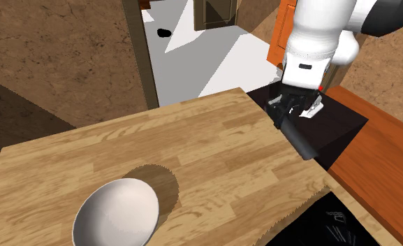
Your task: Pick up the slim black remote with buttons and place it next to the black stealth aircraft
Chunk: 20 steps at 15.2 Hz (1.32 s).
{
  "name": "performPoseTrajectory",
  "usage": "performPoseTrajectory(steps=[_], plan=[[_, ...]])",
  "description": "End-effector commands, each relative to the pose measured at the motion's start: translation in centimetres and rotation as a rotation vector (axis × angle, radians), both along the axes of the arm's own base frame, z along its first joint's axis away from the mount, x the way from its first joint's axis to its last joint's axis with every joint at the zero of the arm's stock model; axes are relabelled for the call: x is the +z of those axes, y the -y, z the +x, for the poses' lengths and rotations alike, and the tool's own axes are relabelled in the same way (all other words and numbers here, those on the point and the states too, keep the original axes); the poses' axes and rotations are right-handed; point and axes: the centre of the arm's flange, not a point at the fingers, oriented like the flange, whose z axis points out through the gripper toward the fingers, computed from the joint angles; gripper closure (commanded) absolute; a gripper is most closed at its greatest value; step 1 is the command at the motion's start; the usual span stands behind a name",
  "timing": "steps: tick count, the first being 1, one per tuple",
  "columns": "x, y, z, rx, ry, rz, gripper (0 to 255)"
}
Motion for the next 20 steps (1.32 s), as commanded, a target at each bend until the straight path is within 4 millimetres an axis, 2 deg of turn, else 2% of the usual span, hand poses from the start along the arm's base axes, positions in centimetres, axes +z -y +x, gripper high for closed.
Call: performPoseTrajectory(steps=[1, 6, 20], plan=[[0.3, -1.9, -1.6, -0.002, 0.000, -0.001, 255], [0.3, -7.3, -6.1, -0.002, 0.000, -0.001, 255], [-7.1, -7.3, -6.1, -0.002, 0.000, -0.001, 255]])
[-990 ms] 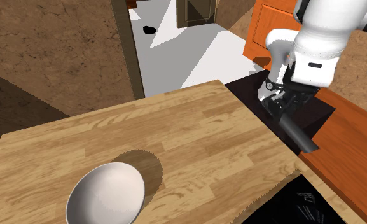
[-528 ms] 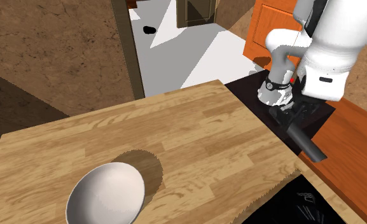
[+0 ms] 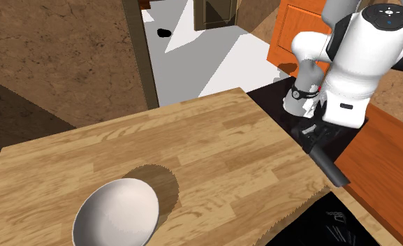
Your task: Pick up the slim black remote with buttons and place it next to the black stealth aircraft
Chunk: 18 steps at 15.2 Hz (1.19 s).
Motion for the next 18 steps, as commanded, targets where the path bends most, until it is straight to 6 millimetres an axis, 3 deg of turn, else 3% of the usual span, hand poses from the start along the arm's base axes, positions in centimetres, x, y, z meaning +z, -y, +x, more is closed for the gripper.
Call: performPoseTrajectory(steps=[1, 14, 18], plan=[[-1.1, 0.0, 0.0, 0.000, 0.001, 0.000, 255], [-8.3, 0.0, 0.0, 0.000, 0.001, 0.000, 255], [-8.3, 0.0, 0.0, 0.000, 0.001, 0.000, 255]])
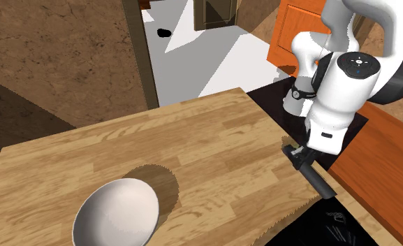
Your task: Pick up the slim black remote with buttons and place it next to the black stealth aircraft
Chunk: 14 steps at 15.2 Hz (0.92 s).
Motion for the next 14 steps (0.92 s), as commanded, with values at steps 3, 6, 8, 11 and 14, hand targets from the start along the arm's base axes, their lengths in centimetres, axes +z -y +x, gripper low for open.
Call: performPoseTrajectory(steps=[3, 6, 8, 11, 14], plan=[[0.0, 0.0, 0.0, 0.000, 0.000, 0.000, 255], [-0.1, 0.0, 0.0, 0.000, 0.000, 0.000, 0], [0.0, 0.0, 0.0, 0.000, 0.000, 0.000, 0], [1.3, 0.0, 0.1, 0.000, 0.000, 0.000, 0], [4.9, 0.0, 0.4, 0.000, 0.000, 0.000, 0]])
